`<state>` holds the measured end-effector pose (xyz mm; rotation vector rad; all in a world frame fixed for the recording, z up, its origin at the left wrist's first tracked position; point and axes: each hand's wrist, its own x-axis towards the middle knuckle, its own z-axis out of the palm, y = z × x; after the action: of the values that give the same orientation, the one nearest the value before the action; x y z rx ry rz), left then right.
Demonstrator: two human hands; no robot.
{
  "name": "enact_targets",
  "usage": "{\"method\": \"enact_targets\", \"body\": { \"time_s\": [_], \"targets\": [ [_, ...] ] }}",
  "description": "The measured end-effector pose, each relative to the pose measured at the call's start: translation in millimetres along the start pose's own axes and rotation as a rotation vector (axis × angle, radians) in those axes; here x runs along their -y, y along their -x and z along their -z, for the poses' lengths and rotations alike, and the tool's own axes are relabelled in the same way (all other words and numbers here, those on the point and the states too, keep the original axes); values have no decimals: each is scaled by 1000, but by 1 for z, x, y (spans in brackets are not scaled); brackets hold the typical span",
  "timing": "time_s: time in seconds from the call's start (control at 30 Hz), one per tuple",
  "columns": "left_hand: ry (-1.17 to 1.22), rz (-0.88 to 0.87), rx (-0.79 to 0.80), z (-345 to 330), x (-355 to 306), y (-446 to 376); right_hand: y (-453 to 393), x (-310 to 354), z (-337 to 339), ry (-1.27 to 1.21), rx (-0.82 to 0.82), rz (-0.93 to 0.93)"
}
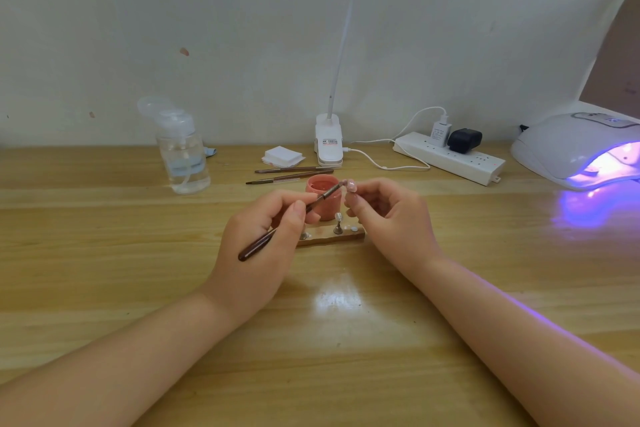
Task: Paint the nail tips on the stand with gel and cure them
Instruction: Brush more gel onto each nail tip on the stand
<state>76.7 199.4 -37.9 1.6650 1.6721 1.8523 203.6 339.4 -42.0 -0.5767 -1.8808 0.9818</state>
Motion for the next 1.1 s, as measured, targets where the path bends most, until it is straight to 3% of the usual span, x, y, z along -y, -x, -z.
{"method": "enact_targets", "body": {
  "time_s": [0.53,0.77,1.1],
  "targets": [
    [-15,-111,47,2,-6,4,0,-1,0,-3,-7,11],
    [-34,-31,45,0,-2,1,0,0,0,-18,-8,8],
    [-63,-124,44,0,-6,1,0,2,0,-9,-20,-9]
  ]
}}
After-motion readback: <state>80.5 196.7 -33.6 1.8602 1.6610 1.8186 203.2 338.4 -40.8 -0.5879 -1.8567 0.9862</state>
